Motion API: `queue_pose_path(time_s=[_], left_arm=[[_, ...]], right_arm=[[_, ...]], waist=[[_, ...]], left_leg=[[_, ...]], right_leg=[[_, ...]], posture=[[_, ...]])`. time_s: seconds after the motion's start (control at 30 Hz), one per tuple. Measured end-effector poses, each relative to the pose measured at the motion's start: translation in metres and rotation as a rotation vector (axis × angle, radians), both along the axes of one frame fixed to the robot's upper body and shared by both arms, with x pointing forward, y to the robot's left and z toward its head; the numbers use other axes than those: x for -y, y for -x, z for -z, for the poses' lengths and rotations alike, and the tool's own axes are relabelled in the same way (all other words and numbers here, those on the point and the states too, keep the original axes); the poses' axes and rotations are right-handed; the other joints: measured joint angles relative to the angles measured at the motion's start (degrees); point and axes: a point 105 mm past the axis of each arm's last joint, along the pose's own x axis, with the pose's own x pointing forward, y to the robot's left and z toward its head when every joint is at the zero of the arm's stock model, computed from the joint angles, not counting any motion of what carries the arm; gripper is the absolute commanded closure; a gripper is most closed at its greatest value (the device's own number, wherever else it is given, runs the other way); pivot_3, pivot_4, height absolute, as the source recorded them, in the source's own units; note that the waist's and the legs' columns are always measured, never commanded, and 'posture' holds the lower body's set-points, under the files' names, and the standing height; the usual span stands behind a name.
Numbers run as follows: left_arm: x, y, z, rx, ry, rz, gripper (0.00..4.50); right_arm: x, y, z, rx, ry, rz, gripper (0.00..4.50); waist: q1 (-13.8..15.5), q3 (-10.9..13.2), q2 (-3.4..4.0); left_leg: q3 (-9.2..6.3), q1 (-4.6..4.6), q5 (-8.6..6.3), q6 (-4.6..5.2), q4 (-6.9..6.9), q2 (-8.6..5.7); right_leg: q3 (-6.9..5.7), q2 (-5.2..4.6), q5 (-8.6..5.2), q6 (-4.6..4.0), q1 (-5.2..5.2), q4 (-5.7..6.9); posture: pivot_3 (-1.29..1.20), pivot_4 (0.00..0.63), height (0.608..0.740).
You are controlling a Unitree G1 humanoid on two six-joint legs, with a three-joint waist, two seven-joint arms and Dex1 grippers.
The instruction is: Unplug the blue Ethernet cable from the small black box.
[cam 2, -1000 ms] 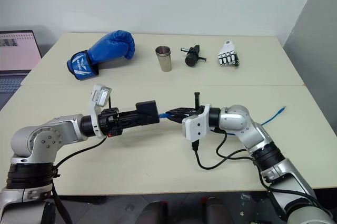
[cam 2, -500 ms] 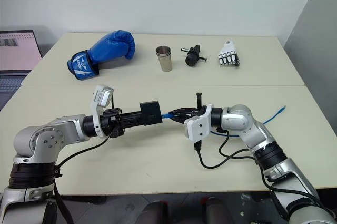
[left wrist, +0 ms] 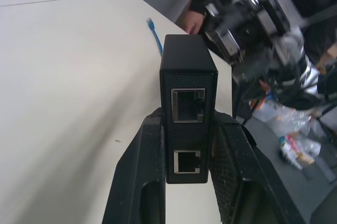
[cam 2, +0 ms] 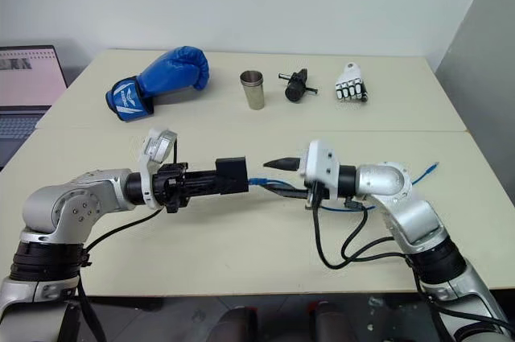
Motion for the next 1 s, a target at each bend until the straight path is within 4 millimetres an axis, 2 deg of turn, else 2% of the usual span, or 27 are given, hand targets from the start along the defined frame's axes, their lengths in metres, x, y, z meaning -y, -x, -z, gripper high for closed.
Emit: queue_pose_path(time_s=[0.1, 0.33, 0.5, 0.67, 1.0], left_arm=[[0.001, 0.002, 0.001, 0.024, -0.011, 0.034, 3.73], [0.003, 0.002, -0.002, 0.033, 0.004, 0.058, 3.73], [0.004, 0.002, -0.001, 0.022, 0.017, 0.064, 3.73], [0.003, 0.001, -0.001, 0.019, 0.021, 0.063, 3.73], [0.003, 0.000, -0.002, 0.017, 0.029, 0.072, 3.73]], right_arm=[[0.000, 0.004, 0.002, -0.199, -0.038, -0.001, 2.72], [-0.004, 0.002, 0.013, -0.435, -0.084, 0.006, 2.72], [-0.002, -0.005, 0.021, -0.499, -0.082, 0.036, 2.72], [-0.005, -0.006, 0.019, -0.511, -0.092, 0.027, 1.72], [-0.008, -0.003, 0.024, -0.631, -0.089, -0.006, 1.69]], waist=[[0.01, 0.00, 0.00], [-0.06, 0.00, 0.00], [-0.06, 0.00, 0.00], [-0.09, 0.00, 0.00], [-0.10, 0.00, 0.00]], left_leg=[[0.02, -0.02, -0.01, 0.01, -0.01, -0.03], [0.06, -0.02, -0.01, 0.02, -0.02, -0.02], [0.10, -0.07, -0.01, 0.02, -0.04, -0.02], [0.10, -0.10, -0.01, 0.02, -0.04, -0.01], [0.10, -0.10, -0.01, 0.02, -0.04, -0.01]], right_leg=[[-0.01, 0.01, -0.01, 0.00, -0.01, -0.04], [-0.02, 0.07, -0.02, 0.01, -0.05, -0.04], [-0.02, 0.08, -0.02, 0.02, -0.10, -0.04], [-0.03, 0.10, -0.02, 0.02, -0.12, -0.04], [-0.03, 0.11, -0.02, 0.02, -0.13, -0.04]], posture=[[0.00, 0.150, 0.740], [0.00, 0.150, 0.740], [0.00, 0.150, 0.740], [0.00, 0.150, 0.740], [0.00, 0.150, 0.740]])
